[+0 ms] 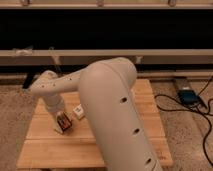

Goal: Place the eraser on the white sponge

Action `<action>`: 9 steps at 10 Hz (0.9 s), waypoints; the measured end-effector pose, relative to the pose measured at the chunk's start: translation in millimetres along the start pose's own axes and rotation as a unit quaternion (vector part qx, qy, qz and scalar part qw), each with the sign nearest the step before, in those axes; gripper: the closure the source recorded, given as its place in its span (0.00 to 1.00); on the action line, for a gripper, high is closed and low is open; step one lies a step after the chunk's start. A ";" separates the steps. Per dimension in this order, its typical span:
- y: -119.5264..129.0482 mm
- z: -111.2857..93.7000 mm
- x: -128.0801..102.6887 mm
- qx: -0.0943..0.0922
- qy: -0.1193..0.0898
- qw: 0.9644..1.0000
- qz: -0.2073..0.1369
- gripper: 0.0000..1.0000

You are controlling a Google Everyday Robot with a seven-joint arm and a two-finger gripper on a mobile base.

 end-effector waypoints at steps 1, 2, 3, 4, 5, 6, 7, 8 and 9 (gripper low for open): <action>1.2 1.2 0.7 -0.001 0.003 1.000 -0.003 0.29; 3.3 1.3 1.0 -0.002 0.005 1.000 -0.008 0.21; 5.9 1.4 1.3 -0.002 0.005 1.000 -0.014 0.20; 7.4 0.9 1.5 -0.003 0.004 1.000 -0.017 0.20; 8.5 -0.7 0.8 -0.004 0.001 1.000 -0.019 0.20; 9.3 -3.3 -0.4 -0.006 -0.005 1.000 -0.021 0.20; 9.5 -4.8 -0.8 -0.007 -0.008 1.000 -0.021 0.20; 8.3 -6.9 -1.5 -0.006 -0.013 1.000 -0.020 0.20; 7.4 -10.2 -1.9 -0.007 -0.019 1.000 -0.016 0.20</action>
